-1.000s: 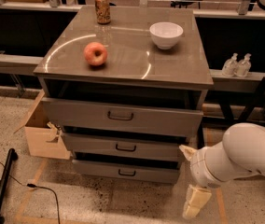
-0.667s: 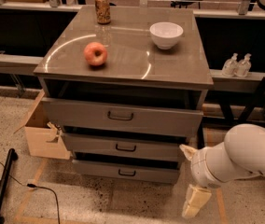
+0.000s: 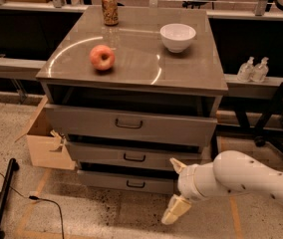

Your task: Open bottom drawer

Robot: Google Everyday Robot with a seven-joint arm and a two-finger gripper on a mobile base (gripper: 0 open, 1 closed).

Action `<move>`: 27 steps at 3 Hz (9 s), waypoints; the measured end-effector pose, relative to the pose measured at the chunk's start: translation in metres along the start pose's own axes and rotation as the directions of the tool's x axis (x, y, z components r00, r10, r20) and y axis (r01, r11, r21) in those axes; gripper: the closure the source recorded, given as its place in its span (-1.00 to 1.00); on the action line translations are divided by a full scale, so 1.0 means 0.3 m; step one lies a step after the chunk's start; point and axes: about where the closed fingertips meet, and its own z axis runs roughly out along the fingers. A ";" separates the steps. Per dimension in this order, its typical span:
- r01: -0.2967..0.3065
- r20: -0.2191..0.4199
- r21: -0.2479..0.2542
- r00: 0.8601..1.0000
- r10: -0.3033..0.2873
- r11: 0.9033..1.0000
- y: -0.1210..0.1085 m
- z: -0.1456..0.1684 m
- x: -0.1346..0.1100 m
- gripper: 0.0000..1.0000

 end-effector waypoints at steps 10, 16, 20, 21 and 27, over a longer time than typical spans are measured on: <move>-0.119 -0.193 -0.051 0.975 0.107 0.992 -0.053 0.759 0.575 -1.00; -0.014 -0.193 -0.003 0.981 0.013 1.000 -0.266 1.013 0.782 -1.00; -0.013 -0.216 -0.039 0.976 0.004 0.999 -0.335 1.094 0.824 -0.21; -0.064 -0.231 -0.068 0.972 0.047 0.996 -0.299 1.036 0.793 0.23; -0.138 -0.264 -0.071 0.958 0.115 0.988 -0.202 0.888 0.576 1.00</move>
Offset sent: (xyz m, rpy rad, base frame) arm 0.1021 0.0713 -0.1384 -0.1085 0.0022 -0.0691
